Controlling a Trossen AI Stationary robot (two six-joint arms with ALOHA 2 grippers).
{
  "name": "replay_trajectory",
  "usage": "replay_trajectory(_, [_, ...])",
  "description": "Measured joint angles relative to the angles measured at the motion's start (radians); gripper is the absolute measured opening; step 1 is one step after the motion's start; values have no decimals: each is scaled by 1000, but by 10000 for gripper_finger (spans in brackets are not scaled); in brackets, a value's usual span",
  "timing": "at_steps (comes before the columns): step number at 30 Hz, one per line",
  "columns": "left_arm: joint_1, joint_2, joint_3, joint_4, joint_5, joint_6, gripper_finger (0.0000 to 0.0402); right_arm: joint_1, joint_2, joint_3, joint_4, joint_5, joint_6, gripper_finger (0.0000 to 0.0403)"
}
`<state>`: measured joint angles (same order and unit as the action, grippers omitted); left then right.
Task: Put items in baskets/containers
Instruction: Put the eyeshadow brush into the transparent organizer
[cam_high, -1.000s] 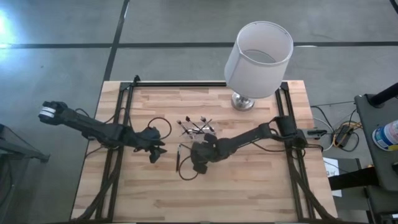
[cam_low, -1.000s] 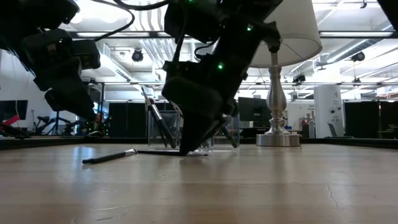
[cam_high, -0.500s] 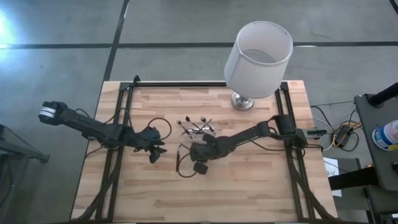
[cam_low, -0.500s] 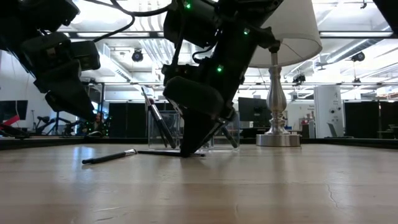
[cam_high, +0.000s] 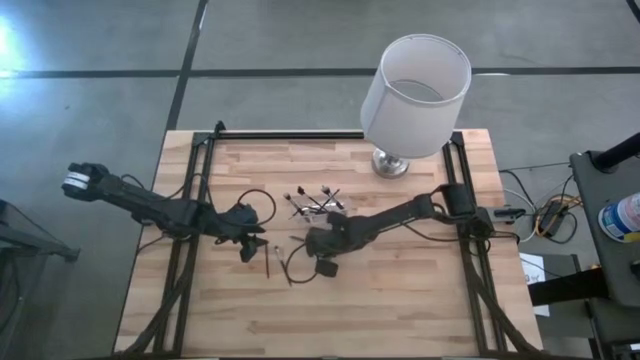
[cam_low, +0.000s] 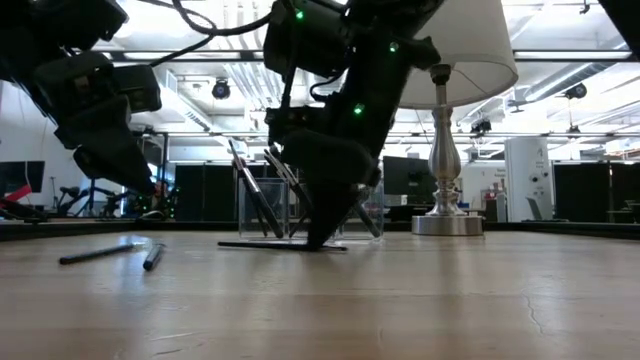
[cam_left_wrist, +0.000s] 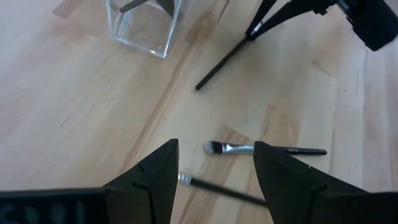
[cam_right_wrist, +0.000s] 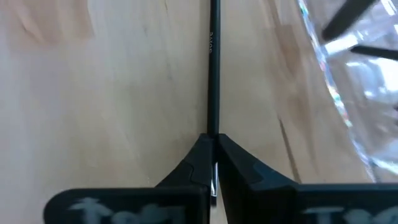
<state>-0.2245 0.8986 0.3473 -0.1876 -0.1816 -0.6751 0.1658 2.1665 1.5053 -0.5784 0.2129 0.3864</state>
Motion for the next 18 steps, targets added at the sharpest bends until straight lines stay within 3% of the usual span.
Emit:
replay_trajectory(13, [0,-1,0,194,15,191,200,86,-9,261,-398,49,-201,7])
replay_trajectory(18, [6,0,0,262,144,211,200,138,-9,364,-525,135,-300,7])
